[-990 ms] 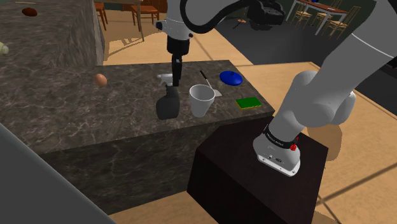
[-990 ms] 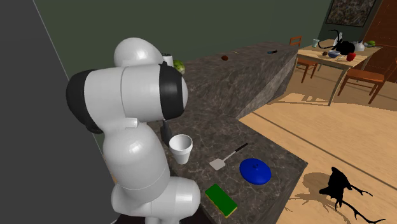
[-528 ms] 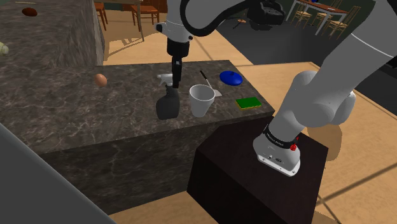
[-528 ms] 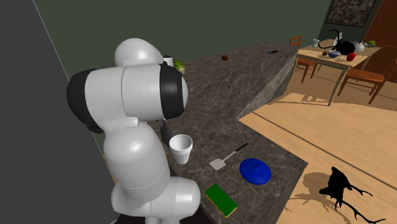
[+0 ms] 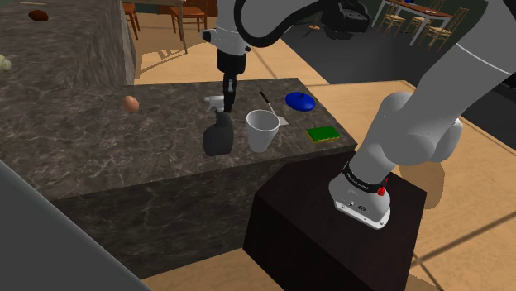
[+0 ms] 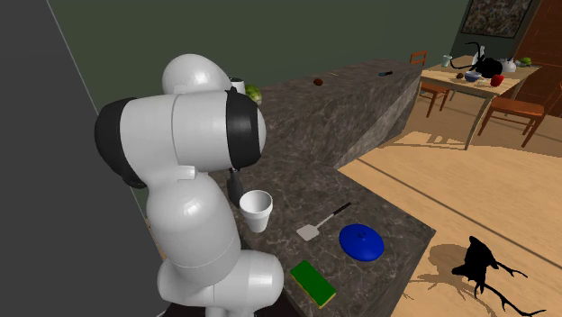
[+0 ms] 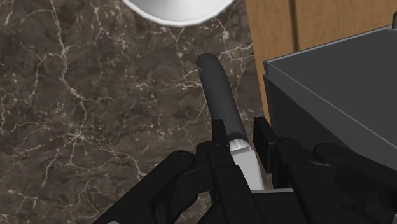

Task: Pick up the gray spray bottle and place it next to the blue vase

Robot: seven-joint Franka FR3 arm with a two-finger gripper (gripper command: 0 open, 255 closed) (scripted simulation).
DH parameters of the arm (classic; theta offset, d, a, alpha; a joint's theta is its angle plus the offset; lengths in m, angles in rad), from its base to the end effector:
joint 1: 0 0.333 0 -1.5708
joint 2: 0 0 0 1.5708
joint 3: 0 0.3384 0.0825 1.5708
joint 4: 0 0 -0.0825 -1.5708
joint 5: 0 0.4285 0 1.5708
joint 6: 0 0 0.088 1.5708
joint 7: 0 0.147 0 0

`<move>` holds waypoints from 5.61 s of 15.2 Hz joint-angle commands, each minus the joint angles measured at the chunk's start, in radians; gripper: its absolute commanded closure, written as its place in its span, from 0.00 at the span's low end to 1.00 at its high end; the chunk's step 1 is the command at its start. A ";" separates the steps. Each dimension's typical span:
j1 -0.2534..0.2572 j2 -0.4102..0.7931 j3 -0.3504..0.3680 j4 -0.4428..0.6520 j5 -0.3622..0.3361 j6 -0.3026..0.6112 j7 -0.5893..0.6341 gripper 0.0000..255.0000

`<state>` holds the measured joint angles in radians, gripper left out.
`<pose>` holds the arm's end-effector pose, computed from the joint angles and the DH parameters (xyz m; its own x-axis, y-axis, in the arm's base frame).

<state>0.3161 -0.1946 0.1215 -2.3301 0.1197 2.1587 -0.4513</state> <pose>0.4613 0.2254 0.3759 0.6813 0.7302 0.0518 0.7319 -0.6786 -0.0610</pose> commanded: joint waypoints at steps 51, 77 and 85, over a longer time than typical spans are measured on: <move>-0.008 -0.021 -0.016 0.634 -0.020 -0.654 0.048 1.00; -0.139 -0.040 -0.221 0.631 -0.063 -0.697 -0.284 1.00; -0.211 0.003 -0.341 0.597 -0.083 -0.631 -0.478 1.00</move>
<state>0.1137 -0.2075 -0.2043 -1.7446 0.0369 1.5241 -0.9046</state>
